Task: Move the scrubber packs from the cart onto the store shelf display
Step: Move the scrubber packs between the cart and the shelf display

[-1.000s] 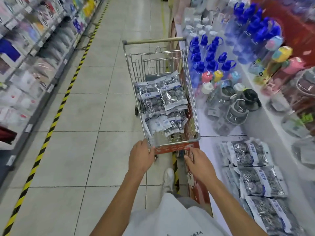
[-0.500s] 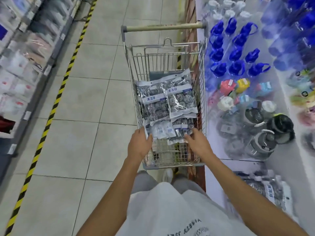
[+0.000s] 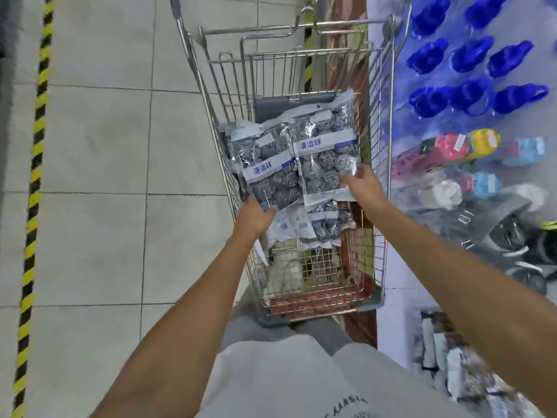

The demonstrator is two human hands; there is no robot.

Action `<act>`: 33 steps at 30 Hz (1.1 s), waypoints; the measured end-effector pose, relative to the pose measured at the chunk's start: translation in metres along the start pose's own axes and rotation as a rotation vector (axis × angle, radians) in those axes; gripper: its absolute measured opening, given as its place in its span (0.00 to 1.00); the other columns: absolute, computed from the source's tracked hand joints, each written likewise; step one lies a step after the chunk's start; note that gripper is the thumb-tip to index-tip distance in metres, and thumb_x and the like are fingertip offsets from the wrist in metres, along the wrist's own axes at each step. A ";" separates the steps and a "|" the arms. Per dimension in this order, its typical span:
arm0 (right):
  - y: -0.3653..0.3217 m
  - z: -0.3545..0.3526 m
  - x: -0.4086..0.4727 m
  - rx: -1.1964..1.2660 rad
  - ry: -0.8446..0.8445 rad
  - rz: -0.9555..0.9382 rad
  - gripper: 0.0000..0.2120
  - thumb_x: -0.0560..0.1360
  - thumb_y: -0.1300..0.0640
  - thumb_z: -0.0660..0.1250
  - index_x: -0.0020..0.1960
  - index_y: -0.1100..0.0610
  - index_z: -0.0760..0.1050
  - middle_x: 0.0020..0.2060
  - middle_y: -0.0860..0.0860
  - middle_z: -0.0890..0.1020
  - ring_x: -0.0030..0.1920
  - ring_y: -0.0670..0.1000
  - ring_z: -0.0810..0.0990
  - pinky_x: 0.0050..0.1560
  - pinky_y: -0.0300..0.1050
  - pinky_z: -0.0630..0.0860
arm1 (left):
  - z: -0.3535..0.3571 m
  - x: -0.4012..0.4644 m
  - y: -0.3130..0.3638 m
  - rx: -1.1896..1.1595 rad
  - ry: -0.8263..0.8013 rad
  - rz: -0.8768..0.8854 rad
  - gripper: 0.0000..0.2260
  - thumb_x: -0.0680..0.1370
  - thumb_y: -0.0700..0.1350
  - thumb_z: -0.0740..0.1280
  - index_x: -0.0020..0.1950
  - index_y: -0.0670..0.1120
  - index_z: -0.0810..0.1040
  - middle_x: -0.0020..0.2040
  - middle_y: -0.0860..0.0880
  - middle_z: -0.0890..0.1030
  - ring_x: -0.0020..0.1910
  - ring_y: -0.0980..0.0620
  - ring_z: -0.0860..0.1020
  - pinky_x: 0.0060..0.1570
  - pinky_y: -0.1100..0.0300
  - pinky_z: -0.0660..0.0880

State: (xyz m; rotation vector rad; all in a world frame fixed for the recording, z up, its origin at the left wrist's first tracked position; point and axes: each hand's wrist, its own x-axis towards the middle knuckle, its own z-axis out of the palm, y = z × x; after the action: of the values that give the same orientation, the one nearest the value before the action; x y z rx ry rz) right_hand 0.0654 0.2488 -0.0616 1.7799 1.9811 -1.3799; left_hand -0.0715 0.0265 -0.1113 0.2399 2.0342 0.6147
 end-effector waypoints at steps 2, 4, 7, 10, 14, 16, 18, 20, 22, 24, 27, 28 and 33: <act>-0.002 -0.001 0.029 -0.011 0.024 0.025 0.31 0.79 0.47 0.71 0.76 0.57 0.65 0.68 0.55 0.77 0.65 0.57 0.77 0.69 0.57 0.73 | -0.002 0.020 0.009 -0.116 0.004 -0.057 0.29 0.79 0.51 0.72 0.76 0.45 0.66 0.67 0.43 0.79 0.63 0.39 0.80 0.66 0.45 0.76; -0.005 0.000 0.059 -0.020 0.047 0.036 0.26 0.78 0.51 0.72 0.72 0.56 0.68 0.64 0.54 0.79 0.63 0.57 0.79 0.68 0.58 0.74 | -0.002 0.042 0.012 -0.158 0.023 -0.107 0.33 0.79 0.49 0.72 0.79 0.43 0.61 0.71 0.41 0.75 0.67 0.39 0.77 0.66 0.50 0.75; -0.006 0.001 0.092 -0.045 0.056 0.046 0.24 0.79 0.54 0.71 0.71 0.56 0.69 0.61 0.52 0.80 0.58 0.55 0.80 0.63 0.52 0.77 | 0.000 0.070 0.015 -0.231 0.038 -0.154 0.32 0.80 0.46 0.73 0.79 0.43 0.61 0.71 0.43 0.74 0.68 0.42 0.75 0.64 0.52 0.72; -0.001 0.005 0.113 -0.109 0.024 0.051 0.25 0.79 0.54 0.71 0.72 0.58 0.68 0.58 0.50 0.78 0.56 0.53 0.78 0.63 0.52 0.76 | 0.001 0.090 0.015 -0.314 0.085 -0.185 0.28 0.78 0.43 0.75 0.75 0.45 0.67 0.63 0.49 0.79 0.56 0.49 0.80 0.53 0.58 0.79; 0.001 0.008 0.127 -0.026 0.013 0.091 0.27 0.75 0.55 0.77 0.69 0.58 0.70 0.57 0.51 0.80 0.55 0.54 0.81 0.59 0.52 0.81 | 0.005 0.103 0.015 -0.374 0.137 -0.220 0.21 0.75 0.41 0.78 0.62 0.45 0.70 0.52 0.54 0.80 0.47 0.55 0.81 0.39 0.64 0.78; 0.006 0.013 0.129 0.037 -0.022 0.115 0.30 0.72 0.56 0.80 0.69 0.58 0.70 0.59 0.52 0.81 0.57 0.53 0.82 0.55 0.50 0.82 | 0.008 0.107 0.013 -0.392 0.147 -0.226 0.27 0.72 0.44 0.80 0.68 0.44 0.73 0.57 0.52 0.82 0.53 0.51 0.83 0.47 0.61 0.81; 0.010 0.018 0.126 0.079 -0.040 0.116 0.31 0.72 0.57 0.80 0.70 0.59 0.70 0.61 0.52 0.81 0.58 0.52 0.81 0.52 0.43 0.78 | 0.010 0.106 0.015 -0.423 0.145 -0.245 0.32 0.72 0.46 0.80 0.73 0.45 0.72 0.59 0.50 0.83 0.55 0.48 0.83 0.50 0.58 0.82; 0.014 0.020 0.125 0.122 -0.048 0.112 0.32 0.72 0.56 0.80 0.70 0.59 0.70 0.61 0.51 0.81 0.58 0.51 0.81 0.57 0.45 0.76 | 0.011 0.107 0.015 -0.467 0.134 -0.258 0.31 0.72 0.46 0.79 0.72 0.44 0.73 0.60 0.48 0.82 0.59 0.46 0.82 0.60 0.53 0.80; 0.013 0.018 0.120 0.145 -0.102 0.109 0.31 0.72 0.55 0.79 0.70 0.59 0.71 0.59 0.51 0.81 0.55 0.50 0.81 0.59 0.47 0.78 | 0.010 0.104 0.015 -0.495 0.142 -0.253 0.29 0.73 0.48 0.79 0.71 0.42 0.74 0.63 0.46 0.81 0.62 0.45 0.79 0.65 0.49 0.77; 0.011 0.014 0.112 0.155 -0.170 0.117 0.34 0.71 0.51 0.79 0.72 0.59 0.70 0.60 0.52 0.81 0.52 0.50 0.81 0.63 0.52 0.78 | 0.007 0.096 0.018 -0.500 0.141 -0.234 0.29 0.73 0.50 0.78 0.71 0.43 0.75 0.65 0.46 0.81 0.63 0.44 0.79 0.66 0.46 0.77; 0.011 0.007 0.098 0.178 -0.215 0.085 0.28 0.72 0.50 0.78 0.68 0.57 0.73 0.60 0.53 0.81 0.45 0.47 0.78 0.68 0.57 0.73 | 0.007 0.078 0.023 -0.522 0.143 -0.175 0.23 0.77 0.47 0.75 0.70 0.43 0.77 0.64 0.46 0.82 0.62 0.45 0.79 0.68 0.48 0.75; 0.009 0.004 0.090 0.207 -0.223 0.066 0.22 0.73 0.51 0.77 0.64 0.55 0.74 0.59 0.52 0.81 0.50 0.48 0.79 0.69 0.58 0.73 | 0.006 0.070 0.026 -0.518 0.141 -0.153 0.21 0.78 0.46 0.74 0.70 0.44 0.77 0.63 0.47 0.82 0.59 0.47 0.80 0.67 0.50 0.75; 0.007 -0.012 0.037 0.377 -0.240 0.028 0.35 0.73 0.53 0.77 0.76 0.55 0.68 0.68 0.49 0.78 0.64 0.50 0.76 0.66 0.57 0.72 | -0.005 0.019 0.033 -0.541 0.147 -0.092 0.09 0.83 0.46 0.67 0.62 0.46 0.77 0.48 0.53 0.79 0.46 0.55 0.78 0.54 0.59 0.75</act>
State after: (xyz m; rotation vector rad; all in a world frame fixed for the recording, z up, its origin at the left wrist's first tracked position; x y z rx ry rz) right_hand 0.0661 0.2827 -0.0821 1.6660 1.6508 -1.9575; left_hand -0.0880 0.0612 -0.1065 -0.2236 1.9207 1.1182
